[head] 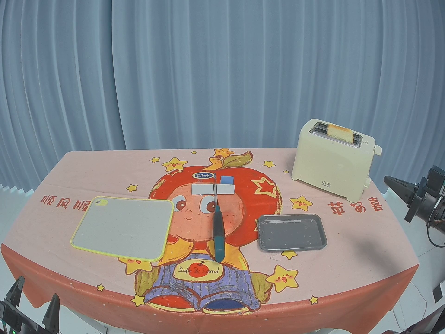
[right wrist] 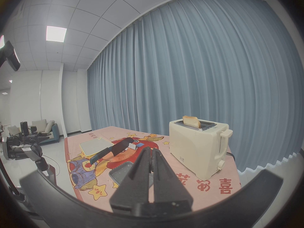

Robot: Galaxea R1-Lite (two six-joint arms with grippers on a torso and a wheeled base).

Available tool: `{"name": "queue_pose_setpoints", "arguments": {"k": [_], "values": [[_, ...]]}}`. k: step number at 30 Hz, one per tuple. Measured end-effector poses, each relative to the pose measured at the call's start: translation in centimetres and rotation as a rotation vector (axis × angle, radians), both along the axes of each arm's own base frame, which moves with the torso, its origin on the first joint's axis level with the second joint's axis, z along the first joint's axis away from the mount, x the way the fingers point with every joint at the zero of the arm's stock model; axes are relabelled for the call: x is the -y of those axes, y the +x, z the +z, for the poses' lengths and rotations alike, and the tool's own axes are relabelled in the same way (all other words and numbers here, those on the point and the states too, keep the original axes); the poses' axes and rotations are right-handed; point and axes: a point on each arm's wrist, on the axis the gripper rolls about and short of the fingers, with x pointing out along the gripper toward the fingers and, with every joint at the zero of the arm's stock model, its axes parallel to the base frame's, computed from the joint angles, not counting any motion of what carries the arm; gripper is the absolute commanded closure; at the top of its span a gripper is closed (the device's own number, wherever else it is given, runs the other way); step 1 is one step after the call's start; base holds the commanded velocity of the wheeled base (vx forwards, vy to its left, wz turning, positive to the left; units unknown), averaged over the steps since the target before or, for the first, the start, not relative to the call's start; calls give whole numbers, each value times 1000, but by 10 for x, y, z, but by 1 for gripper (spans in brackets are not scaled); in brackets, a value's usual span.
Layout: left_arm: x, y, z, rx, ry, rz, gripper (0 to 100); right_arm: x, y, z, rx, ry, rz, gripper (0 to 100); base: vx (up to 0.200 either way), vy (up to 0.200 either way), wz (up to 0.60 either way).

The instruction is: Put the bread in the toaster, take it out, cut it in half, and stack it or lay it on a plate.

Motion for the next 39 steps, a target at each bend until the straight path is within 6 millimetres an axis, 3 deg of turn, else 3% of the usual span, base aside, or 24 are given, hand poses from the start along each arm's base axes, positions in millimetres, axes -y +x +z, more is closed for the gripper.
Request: {"name": "queue_pose_setpoints", "arguments": {"k": [9,18,25,34,39], "values": [[0,0,0,0,0,0,0,4,4,-7,-2,-39,-9,100,0,0,0],[0,0,0,0,0,0,0,23,20,-34,-21,-183,-56,100,0,0,0],[0,0,0,0,0,0,0,42,34,-54,-80,-184,-109,100,0,0,0],[0,0,0,0,0,0,0,55,53,-66,20,-202,-148,100,0,0,0],[0,0,0,0,0,0,0,58,58,-79,-24,-149,-158,100,0,0,0]]}}
